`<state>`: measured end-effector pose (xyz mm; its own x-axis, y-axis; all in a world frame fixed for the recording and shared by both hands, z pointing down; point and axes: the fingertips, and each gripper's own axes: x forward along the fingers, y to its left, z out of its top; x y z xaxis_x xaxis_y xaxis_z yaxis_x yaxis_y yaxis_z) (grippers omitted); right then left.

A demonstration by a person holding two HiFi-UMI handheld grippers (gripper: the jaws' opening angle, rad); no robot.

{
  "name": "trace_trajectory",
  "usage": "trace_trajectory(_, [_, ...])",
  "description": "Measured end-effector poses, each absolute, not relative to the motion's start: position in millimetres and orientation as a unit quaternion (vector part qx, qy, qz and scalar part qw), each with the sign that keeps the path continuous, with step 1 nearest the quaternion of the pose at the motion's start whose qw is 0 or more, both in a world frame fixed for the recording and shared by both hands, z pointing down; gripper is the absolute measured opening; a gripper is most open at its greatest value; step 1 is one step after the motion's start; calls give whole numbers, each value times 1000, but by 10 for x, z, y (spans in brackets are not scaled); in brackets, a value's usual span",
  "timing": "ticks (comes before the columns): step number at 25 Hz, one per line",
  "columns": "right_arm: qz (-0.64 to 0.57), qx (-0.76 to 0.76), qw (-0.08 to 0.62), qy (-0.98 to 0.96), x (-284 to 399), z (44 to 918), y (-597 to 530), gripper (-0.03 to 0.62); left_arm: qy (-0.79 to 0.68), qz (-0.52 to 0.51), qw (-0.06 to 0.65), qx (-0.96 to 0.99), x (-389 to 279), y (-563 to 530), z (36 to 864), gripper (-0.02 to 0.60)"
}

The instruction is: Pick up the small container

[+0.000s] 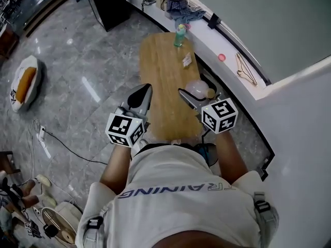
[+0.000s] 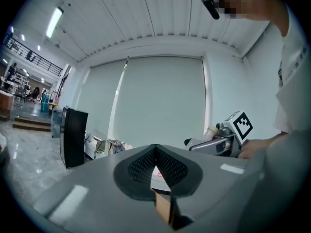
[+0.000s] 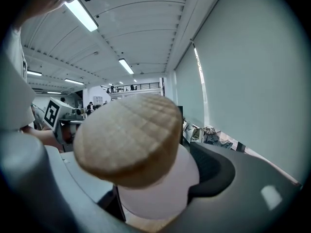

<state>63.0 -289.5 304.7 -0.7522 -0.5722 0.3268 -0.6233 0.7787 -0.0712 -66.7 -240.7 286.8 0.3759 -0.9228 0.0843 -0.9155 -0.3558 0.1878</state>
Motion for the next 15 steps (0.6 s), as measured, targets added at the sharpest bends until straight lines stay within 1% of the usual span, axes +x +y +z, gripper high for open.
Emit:
trace_trajectory(6, [78,319,127,-936,637,2816,-2875,433,-550,-27,92,830,-586,-2415,2724,0])
trace_trajectory(15, [70,315,126,-938,613,2749,-2842,433,-544,-22,96,833,-516,-2376,2706,0])
